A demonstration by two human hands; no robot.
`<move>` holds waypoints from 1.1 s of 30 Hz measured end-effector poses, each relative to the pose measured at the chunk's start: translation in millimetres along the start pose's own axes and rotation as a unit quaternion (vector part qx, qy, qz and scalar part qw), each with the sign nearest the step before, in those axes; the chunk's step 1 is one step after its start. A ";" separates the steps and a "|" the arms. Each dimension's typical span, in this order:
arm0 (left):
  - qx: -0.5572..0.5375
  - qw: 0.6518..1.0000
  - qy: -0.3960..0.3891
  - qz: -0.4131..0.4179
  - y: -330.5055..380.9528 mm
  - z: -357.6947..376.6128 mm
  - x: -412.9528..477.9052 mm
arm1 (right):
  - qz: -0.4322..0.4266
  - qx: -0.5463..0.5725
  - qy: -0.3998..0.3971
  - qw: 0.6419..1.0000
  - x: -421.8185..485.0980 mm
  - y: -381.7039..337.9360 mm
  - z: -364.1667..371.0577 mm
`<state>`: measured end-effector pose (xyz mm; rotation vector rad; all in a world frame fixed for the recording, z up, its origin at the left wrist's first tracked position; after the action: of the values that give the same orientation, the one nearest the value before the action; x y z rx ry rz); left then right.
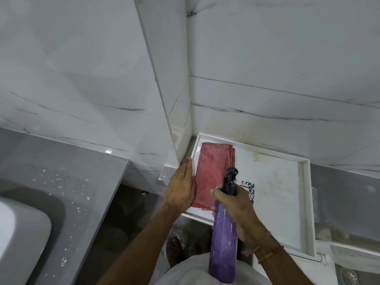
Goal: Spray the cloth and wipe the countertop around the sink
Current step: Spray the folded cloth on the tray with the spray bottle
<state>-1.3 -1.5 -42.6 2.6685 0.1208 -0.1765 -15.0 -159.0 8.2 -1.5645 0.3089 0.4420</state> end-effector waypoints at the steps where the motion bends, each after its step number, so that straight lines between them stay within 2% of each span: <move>1: 0.000 1.000 -0.001 0.001 -0.1 0.2 0.1 | -0.003 -0.002 -0.001 1.000 -0.1 0.0 -0.1; 12: 0.004 1.000 -0.013 -0.006 0.9 -0.3 -0.2 | 0.016 0.021 -0.005 1.000 -1.3 1.3 0.0; 23: 0.001 1.000 -0.014 -0.005 0.9 -1.8 -1.3 | -0.008 0.011 -0.007 1.000 -2.9 0.7 1.1; 33: 0.007 1.000 0.000 -0.005 0.6 0.4 -0.5 | 0.020 0.030 -0.003 0.999 -2.4 4.3 -1.6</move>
<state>-1.8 -2.3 -42.6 2.6819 0.1337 -0.1817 -18.9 -160.9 5.6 -1.5005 0.3469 0.4654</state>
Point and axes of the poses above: each hand's wrist, its own x-axis towards the middle knuckle, its own z-axis out of the palm, y = z × x, the point moved 3 cm from there along x, towards the middle knuckle, and after that the axes turned 5 degrees about -z, right-handed, at the moved point
